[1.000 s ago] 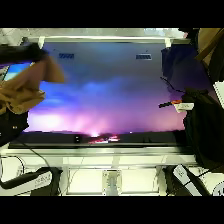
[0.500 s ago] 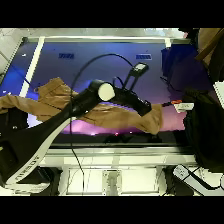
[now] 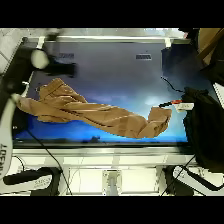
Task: Fold the clothes and pants, and hang the long-sleeved shirts on hangers.
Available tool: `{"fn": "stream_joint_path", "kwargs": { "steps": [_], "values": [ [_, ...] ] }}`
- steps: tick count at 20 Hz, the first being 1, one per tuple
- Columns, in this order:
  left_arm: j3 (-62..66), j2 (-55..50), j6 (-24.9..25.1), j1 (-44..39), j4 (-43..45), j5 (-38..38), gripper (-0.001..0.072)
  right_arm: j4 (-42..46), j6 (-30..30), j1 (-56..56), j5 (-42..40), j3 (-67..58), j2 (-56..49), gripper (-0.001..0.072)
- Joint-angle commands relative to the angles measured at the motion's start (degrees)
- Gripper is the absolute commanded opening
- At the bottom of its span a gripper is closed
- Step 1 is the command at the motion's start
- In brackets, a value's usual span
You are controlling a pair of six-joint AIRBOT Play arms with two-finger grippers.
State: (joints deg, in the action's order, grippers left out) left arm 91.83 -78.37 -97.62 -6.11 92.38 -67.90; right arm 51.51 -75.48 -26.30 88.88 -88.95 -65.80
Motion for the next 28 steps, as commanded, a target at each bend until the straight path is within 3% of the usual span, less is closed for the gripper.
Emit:
{"fn": "stream_joint_path", "kwargs": {
  "steps": [1,4,8,11,14,20,21,22,23,25,28],
  "values": [
    [-0.07,-2.64,-2.51,20.83,-9.20,-3.67,0.0708,0.17,-0.07,10.05,0.02,4.24,-0.11,0.0452],
    [-0.07,-9.16,2.32,29.73,-17.75,-3.58,0.0707,4.76,-1.70,20.72,-2.73,5.01,-0.11,0.0452],
    [-0.07,-17.18,4.26,31.61,-19.39,-1.88,0.0708,13.18,-7.67,29.83,-8.55,5.01,-0.15,0.0452],
    [-0.07,-22.60,6.43,31.43,-21.64,2.62,0.0707,13.20,-12.15,31.78,-8.50,4.98,-0.13,0.0453],
    [-0.07,-27.08,16.81,30.67,-34.12,1.44,0.0707,13.22,-15.96,32.04,-8.46,4.98,-0.13,0.0453],
    [-0.07,-28.22,20.79,30.45,-35.85,-3.58,0.0701,13.49,-17.14,32.04,-5.84,4.98,-0.13,0.0453],
    [-0.07,-28.26,20.76,30.45,-35.87,-4.22,0.0542,13.51,-17.14,32.04,-6.14,4.98,-0.13,0.0452],
    [-0.07,-28.24,20.92,30.45,-35.89,-5.09,0.0148,13.49,-17.14,32.04,-5.86,4.98,-0.13,0.0452],
    [-0.07,-28.06,22.93,30.45,-36.09,-6.01,0.0026,13.51,-17.14,32.04,-5.11,4.98,-0.11,0.0452],
    [-0.07,-26.77,23.52,30.80,-36.33,-7.28,0.0024,16.76,-17.16,32.06,-0.85,4.98,-0.04,0.0452],
    [-0.07,-21.99,23.54,31.82,-36.50,-7.82,0.0024,32.28,-17.22,31.89,1.42,10.71,2.54,0.0452]
  ]
}}
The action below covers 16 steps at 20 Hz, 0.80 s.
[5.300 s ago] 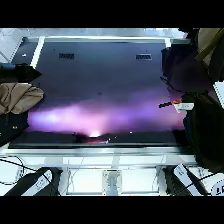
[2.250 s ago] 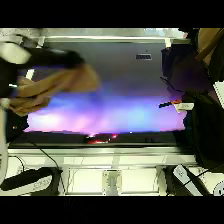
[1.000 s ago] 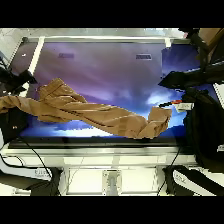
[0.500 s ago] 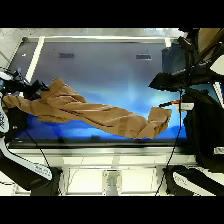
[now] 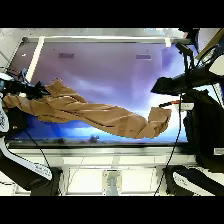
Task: Fold the clothes and pants, and hang the long-sleeved shirts on hangers.
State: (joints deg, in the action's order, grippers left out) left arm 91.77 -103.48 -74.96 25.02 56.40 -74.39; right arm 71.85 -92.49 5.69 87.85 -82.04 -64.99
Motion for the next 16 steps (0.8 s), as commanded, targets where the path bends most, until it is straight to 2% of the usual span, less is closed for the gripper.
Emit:
{"fn": "stream_joint_path", "kwargs": {
  "steps": [1,5,8,11,13,16],
  "values": [
    [0.00,5.03,0.87,1.18,-0.52,-1.31,0.0024,15.98,-1.40,-0.70,-0.02,8.50,3.69,0.0453],
    [0.00,11.26,0.85,2.27,-0.52,-1.64,0.0024,16.33,-4.57,-7.82,-15.63,32.94,10.75,0.0455],
    [0.00,14.27,0.81,2.27,-0.52,-3.06,0.0024,12.50,-4.20,-16.22,-25.51,42.71,9.40,0.0457],
    [0.00,15.96,0.37,2.27,-0.50,-3.98,0.0024,7.58,2.10,-21.14,-34.49,42.88,5.09,0.0455],
    [0.00,16.22,-0.98,2.27,-0.50,-4.15,0.0024,6.75,2.25,-22.12,-36.83,42.82,0.44,0.0455],
    [0.00,16.22,-1.73,2.27,-0.50,-4.15,0.0024,-3.26,13.20,-22.10,-38.21,42.01,-6.45,0.0455]
  ]
}}
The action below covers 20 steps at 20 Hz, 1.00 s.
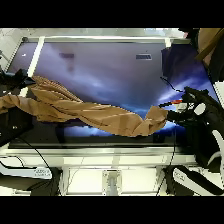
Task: Fold the clothes and pants, and hang the long-sleeved shirts on hangers.
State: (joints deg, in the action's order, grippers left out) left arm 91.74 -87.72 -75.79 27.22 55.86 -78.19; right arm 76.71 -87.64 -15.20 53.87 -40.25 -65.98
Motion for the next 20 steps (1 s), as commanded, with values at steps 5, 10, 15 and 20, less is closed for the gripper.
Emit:
{"fn": "stream_joint_path", "kwargs": {
  "steps": [5,10,15,20],
  "values": [
    [0.02,0.46,-0.94,0.07,0.04,-0.50,0.0024,-11.15,10.38,-1.20,-5.90,-4.81,-9.62,0.0261],
    [0.33,1.22,-1.97,0.07,-1.44,-0.22,0.0023,-9.66,10.23,-1.27,-4.72,-12.02,-8.85,0.0016],
    [7.13,8.02,-2.21,-0.15,-6.05,3.37,0.0022,-1.05,8.61,-4.20,1.68,-32.72,-1.57,0.0015],
    [16.50,16.96,-2.21,-6.03,-11.15,9.86,0.0021,-1.14,8.83,-16.13,9.66,-50.82,2.51,0.0014]
  ]
}}
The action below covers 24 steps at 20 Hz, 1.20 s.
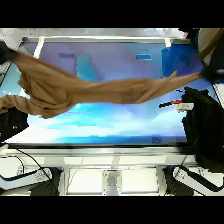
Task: Fold the clothes and pants, and hang the long-sleeved shirts on hangers.
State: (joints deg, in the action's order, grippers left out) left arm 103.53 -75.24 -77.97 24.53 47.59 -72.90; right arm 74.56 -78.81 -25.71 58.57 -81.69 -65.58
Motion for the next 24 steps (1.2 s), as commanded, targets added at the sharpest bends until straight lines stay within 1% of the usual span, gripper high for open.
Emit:
{"fn": "stream_joint_path", "kwargs": {
  "steps": [1,3,6,8,9,11,12,13,14,16,17,18,19,20,21,22,24],
  "values": [
    [6.36,5.75,-0.02,-6.05,-2.89,6.82,0.0021,0.90,0.11,-7.80,5.90,-11.82,2.25,0.0014],
    [10.51,7.15,-0.02,-13.25,-2.89,12.90,0.0021,-0.52,0.57,-11.10,7.21,-15.47,2.16,0.0013],
    [15.72,7.13,0.07,-24.94,-2.51,21.03,0.0020,-1.25,1.88,-12.79,7.08,-18.91,1.75,0.0013],
    [16.28,7.13,0.02,-32.02,1.88,25.16,0.0019,-1.14,1.88,-13.22,7.10,-20.06,0.98,0.0012],
    [16.31,7.10,0.00,-34.84,5.55,26.51,0.0019,-0.63,1.95,-13.22,7.26,-20.11,0.70,0.0012],
    [16.28,7.13,-0.07,-38.66,14.16,26.53,0.0019,-1.09,2.03,-13.22,8.17,-20.13,0.02,0.0012],
    [16.28,7.15,-1.05,-39.60,19.47,24.57,0.0019,-1.97,2.03,-13.22,9.29,-20.13,-0.44,0.0012],
    [16.26,7.17,-3.34,-39.56,26.18,20.87,0.0020,-3.15,2.03,-13.16,10.88,-20.11,-1.07,0.0012],
    [16.17,7.17,-6.23,-39.23,34.67,16.22,0.0020,-4.50,2.05,-13.16,12.07,-20.04,-1.70,0.0012],
    [14.69,7.17,-13.68,-36.83,56.13,5.68,0.0022,-5.55,2.01,-13.16,12.59,-19.56,-3.06,0.0014],
    [13.38,7.17,-15.80,-34.49,64.98,0.98,0.0022,-5.95,2.01,-13.16,13.09,-19.41,-3.56,0.0014],
    [12.15,7.17,-16.61,-31.23,71.17,-4.79,0.0021,-7.43,2.01,-13.16,14.12,-19.26,-4.15,0.0014],
    [11.13,7.19,-16.59,-27.58,73.57,-10.84,0.0022,-9.42,2.03,-13.14,15.13,-18.91,-4.63,0.0014],
    [10.12,7.23,-16.55,-23.39,73.29,-17.75,0.0022,-11.52,2.05,-12.66,16.39,-18.32,-4.96,0.0014],
    [8.55,7.54,-15.45,-19.76,73.26,-22.95,0.0022,-11.76,2.36,-11.69,17.33,-17.42,-4.94,0.0014],
    [6.03,8.44,-14.19,-16.90,73.24,-24.85,0.0022,-10.91,3.65,-10.43,18.49,-16.41,-4.87,0.0013],
    [-1.79,11.93,-14.93,-12.11,72.98,-24.61,0.0022,-7.23,3.69,-7.43,19.93,-13.70,-4.87,0.0014]
  ]
}}
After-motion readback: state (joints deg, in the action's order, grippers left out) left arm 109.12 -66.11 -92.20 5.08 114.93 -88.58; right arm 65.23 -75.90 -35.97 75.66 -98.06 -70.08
